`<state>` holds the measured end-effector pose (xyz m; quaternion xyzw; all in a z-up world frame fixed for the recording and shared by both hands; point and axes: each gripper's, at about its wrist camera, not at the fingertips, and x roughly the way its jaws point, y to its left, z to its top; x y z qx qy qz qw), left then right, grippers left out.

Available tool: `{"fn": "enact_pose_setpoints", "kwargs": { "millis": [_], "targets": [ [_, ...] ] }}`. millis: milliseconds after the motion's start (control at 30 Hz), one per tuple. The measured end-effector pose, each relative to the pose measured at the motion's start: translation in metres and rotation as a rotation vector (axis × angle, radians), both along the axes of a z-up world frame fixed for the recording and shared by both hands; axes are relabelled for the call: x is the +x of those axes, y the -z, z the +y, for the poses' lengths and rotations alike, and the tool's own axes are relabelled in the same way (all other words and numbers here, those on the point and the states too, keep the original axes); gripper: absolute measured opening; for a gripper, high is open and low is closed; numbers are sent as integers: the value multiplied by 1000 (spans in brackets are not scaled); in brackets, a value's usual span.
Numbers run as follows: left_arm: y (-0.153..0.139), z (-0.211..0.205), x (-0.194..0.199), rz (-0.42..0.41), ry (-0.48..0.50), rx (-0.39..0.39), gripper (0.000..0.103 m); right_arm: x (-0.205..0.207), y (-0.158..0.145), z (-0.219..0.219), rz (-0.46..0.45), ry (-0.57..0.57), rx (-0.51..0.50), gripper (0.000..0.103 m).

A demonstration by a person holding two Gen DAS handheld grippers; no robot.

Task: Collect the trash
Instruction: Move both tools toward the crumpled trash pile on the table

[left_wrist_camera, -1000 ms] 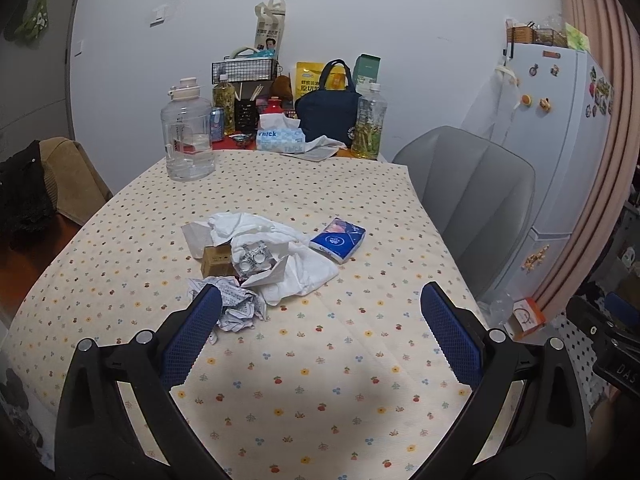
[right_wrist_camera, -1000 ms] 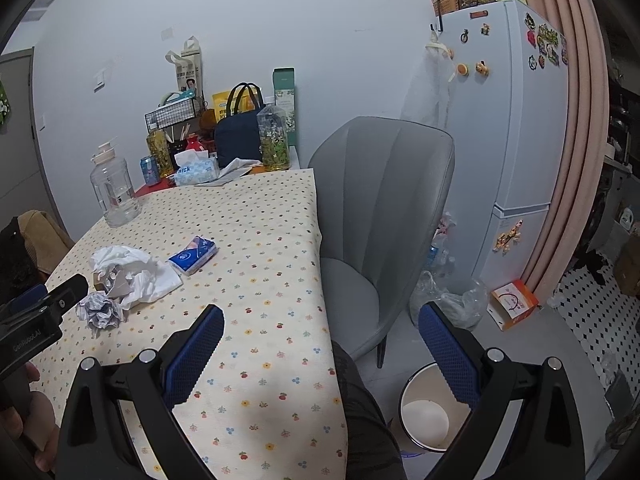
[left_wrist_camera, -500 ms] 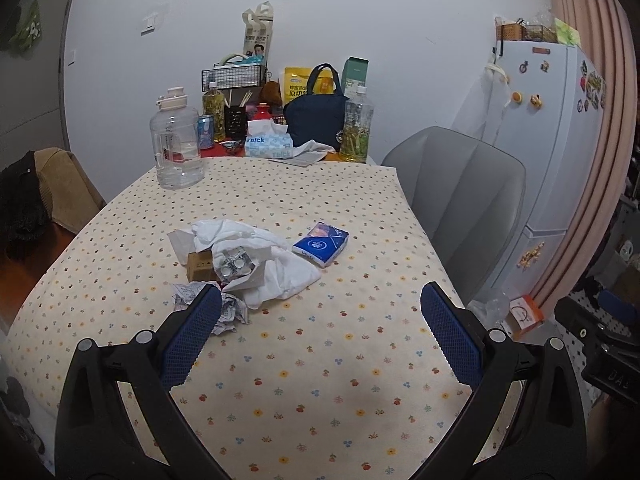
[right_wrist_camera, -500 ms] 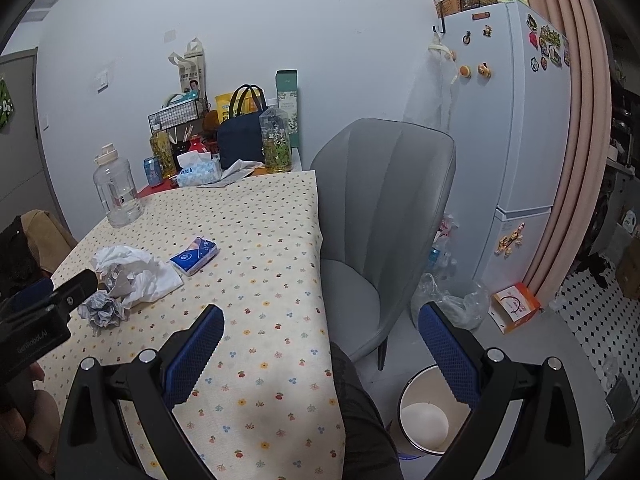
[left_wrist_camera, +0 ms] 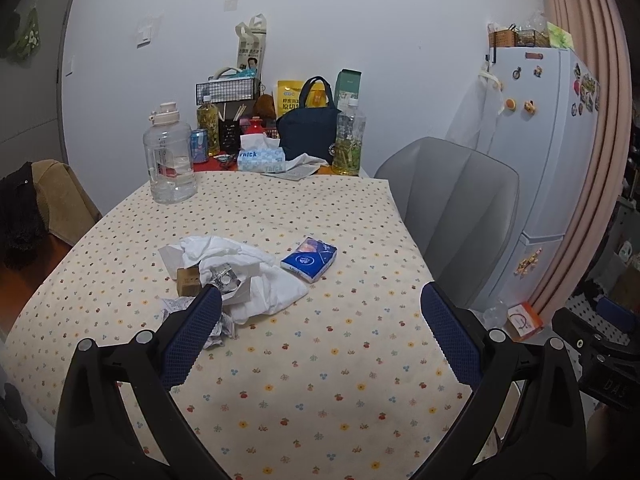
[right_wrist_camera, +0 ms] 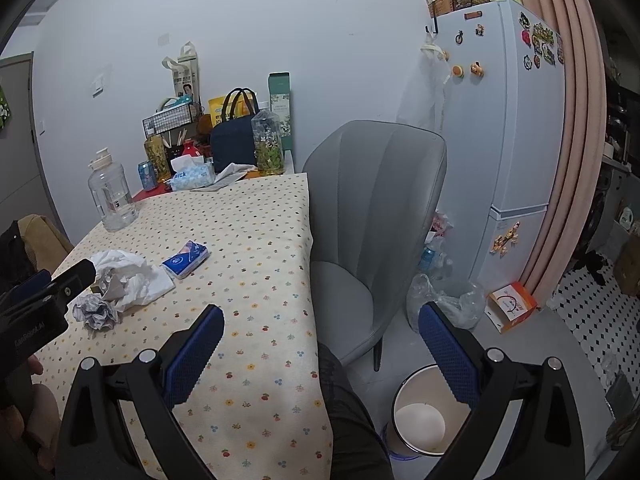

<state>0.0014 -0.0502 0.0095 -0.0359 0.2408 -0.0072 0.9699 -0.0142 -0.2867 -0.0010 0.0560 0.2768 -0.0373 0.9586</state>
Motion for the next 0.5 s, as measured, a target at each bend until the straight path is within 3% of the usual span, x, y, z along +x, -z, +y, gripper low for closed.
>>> {"fn": "enact_pose_setpoints", "kwargs": {
  "millis": [500],
  "targets": [
    [8,-11,11,18,22,-17,99,5,4,-18,-3,24,15,96]
  ]
}}
